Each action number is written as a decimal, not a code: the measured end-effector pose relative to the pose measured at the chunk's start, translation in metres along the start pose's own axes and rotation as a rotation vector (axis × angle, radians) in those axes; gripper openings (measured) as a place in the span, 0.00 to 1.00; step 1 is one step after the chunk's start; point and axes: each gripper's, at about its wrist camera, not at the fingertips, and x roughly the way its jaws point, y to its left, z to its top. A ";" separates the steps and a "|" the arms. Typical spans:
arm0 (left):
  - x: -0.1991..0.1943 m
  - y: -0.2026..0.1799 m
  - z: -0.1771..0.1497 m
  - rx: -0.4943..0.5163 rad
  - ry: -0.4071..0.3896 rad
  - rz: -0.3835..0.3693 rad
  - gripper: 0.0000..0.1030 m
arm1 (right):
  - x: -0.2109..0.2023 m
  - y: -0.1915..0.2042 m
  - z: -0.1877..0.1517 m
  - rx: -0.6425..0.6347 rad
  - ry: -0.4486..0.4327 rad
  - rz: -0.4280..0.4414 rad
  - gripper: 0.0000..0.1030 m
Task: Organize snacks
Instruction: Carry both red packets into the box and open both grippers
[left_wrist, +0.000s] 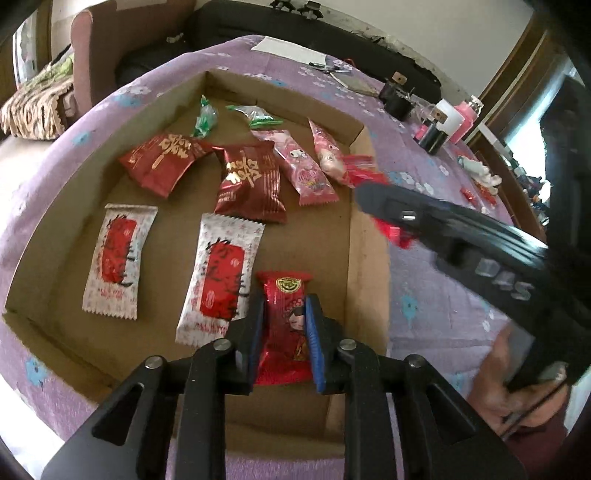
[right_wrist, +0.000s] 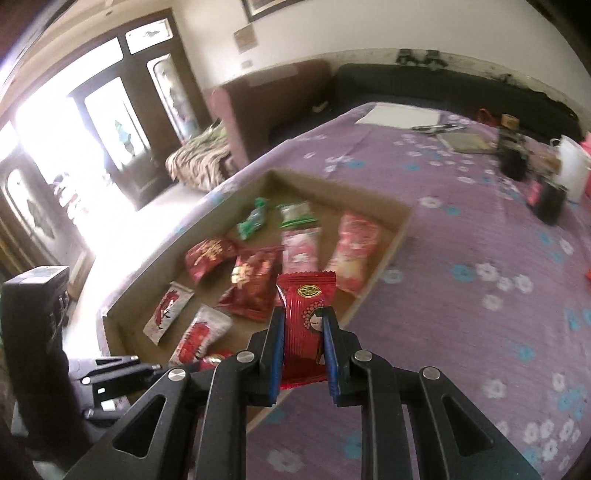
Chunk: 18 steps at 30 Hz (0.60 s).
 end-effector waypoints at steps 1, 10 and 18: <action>-0.005 0.002 -0.001 -0.004 -0.005 -0.006 0.23 | 0.005 0.004 0.001 -0.005 0.010 0.002 0.18; -0.048 0.020 -0.002 -0.038 -0.126 0.019 0.51 | 0.030 0.017 0.002 -0.025 0.046 0.008 0.22; -0.053 0.010 0.004 -0.029 -0.163 -0.016 0.51 | -0.002 0.012 0.003 -0.037 -0.031 -0.021 0.38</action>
